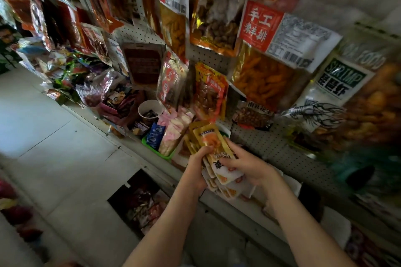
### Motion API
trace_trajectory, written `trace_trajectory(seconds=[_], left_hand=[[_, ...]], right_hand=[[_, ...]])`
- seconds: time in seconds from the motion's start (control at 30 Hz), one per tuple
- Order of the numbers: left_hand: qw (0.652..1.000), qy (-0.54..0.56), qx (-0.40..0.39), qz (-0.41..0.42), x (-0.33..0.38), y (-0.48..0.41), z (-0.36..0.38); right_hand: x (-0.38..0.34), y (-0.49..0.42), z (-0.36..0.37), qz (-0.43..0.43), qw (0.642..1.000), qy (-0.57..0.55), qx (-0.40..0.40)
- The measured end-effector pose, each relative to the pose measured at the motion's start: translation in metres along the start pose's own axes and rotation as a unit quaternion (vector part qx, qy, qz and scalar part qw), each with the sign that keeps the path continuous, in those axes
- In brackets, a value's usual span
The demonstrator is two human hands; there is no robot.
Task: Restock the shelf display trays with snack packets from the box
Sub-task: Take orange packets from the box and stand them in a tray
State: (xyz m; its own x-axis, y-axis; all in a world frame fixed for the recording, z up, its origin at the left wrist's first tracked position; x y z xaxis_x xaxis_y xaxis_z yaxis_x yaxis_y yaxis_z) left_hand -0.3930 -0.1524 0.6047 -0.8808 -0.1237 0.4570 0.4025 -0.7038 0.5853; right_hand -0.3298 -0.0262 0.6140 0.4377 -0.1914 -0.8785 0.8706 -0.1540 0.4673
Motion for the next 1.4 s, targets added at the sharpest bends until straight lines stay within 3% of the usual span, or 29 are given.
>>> trace_trajectory(seconds=[0.13,0.23,0.33,0.53,0.8,1.0,1.2,1.4], left_hand=[[0.997,0.048,0.027,0.06,-0.015,-0.004,0.014],[0.989,0.094,0.047,0.104,-0.036,-0.006,0.031],[0.982,0.091,0.068,0.148,-0.062,-0.005,0.054],[0.969,0.126,0.1,0.185,-0.147,-0.007,0.106],[0.954,0.136,0.156,0.218,-0.204,0.013,0.131],[0.959,0.128,0.107,0.23,-0.202,0.032,0.142],[0.968,0.095,0.076,0.219,-0.198,0.049,0.15],[0.971,0.108,0.094,0.192,-0.209,0.051,0.138]], right_hand=[[0.029,0.021,-0.031,0.008,0.99,-0.132,0.053],[0.054,0.045,-0.046,0.048,0.958,-0.274,0.074],[0.059,0.06,-0.057,0.042,0.939,-0.336,0.064],[0.054,0.103,-0.098,-0.002,0.961,-0.277,0.006],[0.09,0.143,-0.117,-0.027,0.961,-0.273,0.011],[0.076,0.153,-0.12,-0.042,0.942,-0.329,-0.042],[0.073,0.157,-0.12,-0.033,0.942,-0.333,-0.004],[0.085,0.167,-0.129,-0.015,0.933,-0.348,0.087]])
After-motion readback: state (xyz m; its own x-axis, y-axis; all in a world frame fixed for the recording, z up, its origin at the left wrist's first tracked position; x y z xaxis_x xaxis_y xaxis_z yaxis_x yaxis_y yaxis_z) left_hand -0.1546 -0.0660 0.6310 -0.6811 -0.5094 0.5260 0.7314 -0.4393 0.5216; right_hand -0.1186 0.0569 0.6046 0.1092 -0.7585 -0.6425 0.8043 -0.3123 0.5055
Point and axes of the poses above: each hand's wrist, its own y-axis away from the middle knuckle, its own z-axis out of the palm, x = y × z, the point moved 2 cm from there along -y, towards the middle knuckle, and after that the axes turned 3 degrees about -z, right-handed, at the moved point
